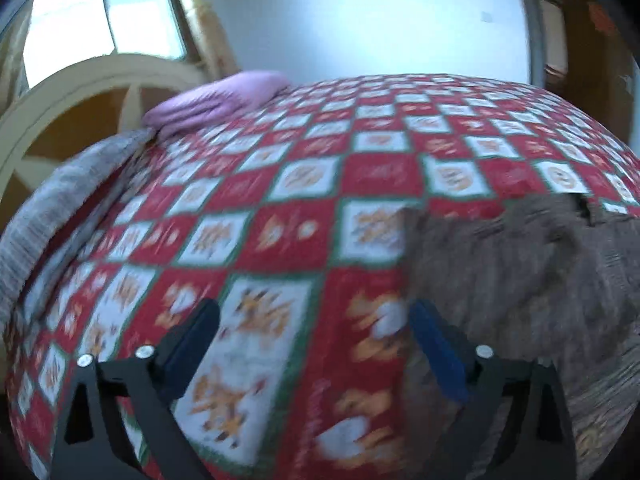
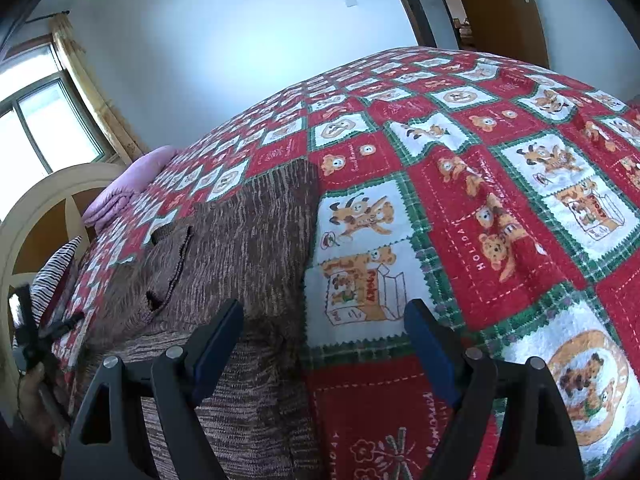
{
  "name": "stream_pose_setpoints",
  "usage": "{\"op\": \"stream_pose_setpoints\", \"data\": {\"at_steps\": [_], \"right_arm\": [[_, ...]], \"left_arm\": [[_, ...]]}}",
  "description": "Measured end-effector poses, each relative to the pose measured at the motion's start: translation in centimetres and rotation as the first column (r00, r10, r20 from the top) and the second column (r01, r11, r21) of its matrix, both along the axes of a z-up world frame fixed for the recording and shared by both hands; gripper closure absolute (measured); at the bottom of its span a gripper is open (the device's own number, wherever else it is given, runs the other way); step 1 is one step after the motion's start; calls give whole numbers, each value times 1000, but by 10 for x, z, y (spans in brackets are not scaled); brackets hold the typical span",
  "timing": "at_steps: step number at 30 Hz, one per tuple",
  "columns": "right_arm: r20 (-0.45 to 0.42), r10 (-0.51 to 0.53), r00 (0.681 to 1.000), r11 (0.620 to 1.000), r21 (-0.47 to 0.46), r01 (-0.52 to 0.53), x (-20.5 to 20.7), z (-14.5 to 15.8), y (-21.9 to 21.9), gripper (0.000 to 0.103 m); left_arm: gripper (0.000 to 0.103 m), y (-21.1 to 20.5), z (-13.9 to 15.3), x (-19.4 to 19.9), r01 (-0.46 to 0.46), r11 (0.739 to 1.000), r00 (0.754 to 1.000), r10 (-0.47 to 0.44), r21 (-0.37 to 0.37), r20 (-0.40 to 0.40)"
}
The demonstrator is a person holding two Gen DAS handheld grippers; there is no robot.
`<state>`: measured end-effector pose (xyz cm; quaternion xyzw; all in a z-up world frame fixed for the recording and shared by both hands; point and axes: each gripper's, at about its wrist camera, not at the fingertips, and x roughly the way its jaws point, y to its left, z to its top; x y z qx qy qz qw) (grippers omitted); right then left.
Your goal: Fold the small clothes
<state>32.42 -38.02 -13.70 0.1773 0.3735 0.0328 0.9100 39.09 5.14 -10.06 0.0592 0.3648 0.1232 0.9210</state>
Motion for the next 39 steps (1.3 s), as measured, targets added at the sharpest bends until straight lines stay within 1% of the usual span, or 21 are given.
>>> {"op": "stream_pose_setpoints", "data": {"at_steps": [2, 4, 6, 7, 9, 10, 11, 12, 13, 15, 16, 19, 22, 24, 26, 29, 31, 33, 34, 36, 39], "right_arm": [[-2, -1, 1000, 1000, -11, 1, 0, 0, 1, 20], [-2, -1, 1000, 1000, -9, 1, 0, 0, 1, 20], [0, -1, 1000, 1000, -2, 1, 0, -1, 1, 20], [2, -1, 1000, 1000, 4, 1, 0, -1, 1, 20], [4, -2, 1000, 1000, 15, 2, 0, -1, -1, 20], [4, -1, 1000, 1000, 19, 1, 0, -2, -2, 20], [3, -1, 1000, 1000, 21, 1, 0, -2, -2, 20], [3, 0, 1000, 1000, 23, 0, 0, -2, -2, 20], [2, 1, 1000, 1000, 23, -1, 0, -2, -2, 20], [-1, 2, 1000, 1000, 22, -2, 0, -2, -2, 20], [-2, 2, 1000, 1000, 20, -2, 0, -2, -2, 20], [-9, 6, 1000, 1000, 6, -6, 2, -2, 0, 20], [-5, 6, 1000, 1000, 13, -6, 1, -2, -1, 19], [-3, 3, 1000, 1000, 18, -3, 1, -3, -2, 19], [-4, 4, 1000, 1000, 3, -4, 1, -2, 0, 19], [-5, 4, 1000, 1000, 0, -4, 0, -2, 1, 19], [1, 2, 1000, 1000, 4, -2, -1, -1, 2, 19], [12, 6, 1000, 1000, 4, -6, -2, 3, 3, 19], [13, 5, 1000, 1000, -7, -5, -2, 5, 4, 19], [25, 4, 1000, 1000, -31, -3, -5, 12, 10, 19], [56, 31, 998, 999, 16, -32, -5, 24, 24, 19]], "left_arm": [[0, -16, 0, 17, 68, 997, 997, -68, -20, -25], [0, -32, -9, 37, 84, 996, 994, -83, 15, -75], [0, -46, -34, 60, 64, 982, 987, -36, 179, -158], [0, -43, -42, 66, 52, 978, 984, -16, 200, -179], [0, -29, -44, 67, 40, 990, 983, -15, 133, -184], [0, -27, -42, 65, 27, 990, 984, -2, 139, -180], [0, -24, -40, 63, 8, 985, 987, 20, 175, -162], [0, -19, -41, 60, -40, 964, 988, 77, 262, -132], [0, -14, -42, 57, -56, 958, 989, 92, 280, -119], [0, 15, -42, 51, -107, 975, 985, 132, 197, -114], [0, 28, -45, 51, -146, 971, 976, 173, 188, -132], [0, 41, -42, 48, -153, 979, 976, 170, 132, -134], [1, 34, -37, 34, -109, 987, 988, 122, 120, -100], [1, 29, -24, 18, -91, 994, 995, 94, 64, -45], [1, 18, -13, 14, -68, 997, 998, 69, 47, -9], [0, -1, -6, 11, 11, 1000, 1000, -11, 0, -17], [0, -16, -15, 15, 37, 997, 998, -33, 64, -54], [0, -20, -37, 24, 12, 983, 992, 11, 185, -124], [0, -15, -42, 26, -5, 978, 990, 35, 211, -138], [0, -2, -42, 25, -19, 983, 990, 44, 182, -132], [0, 20, -46, 18, -112, 968, 984, 139, 225, -112]]}}
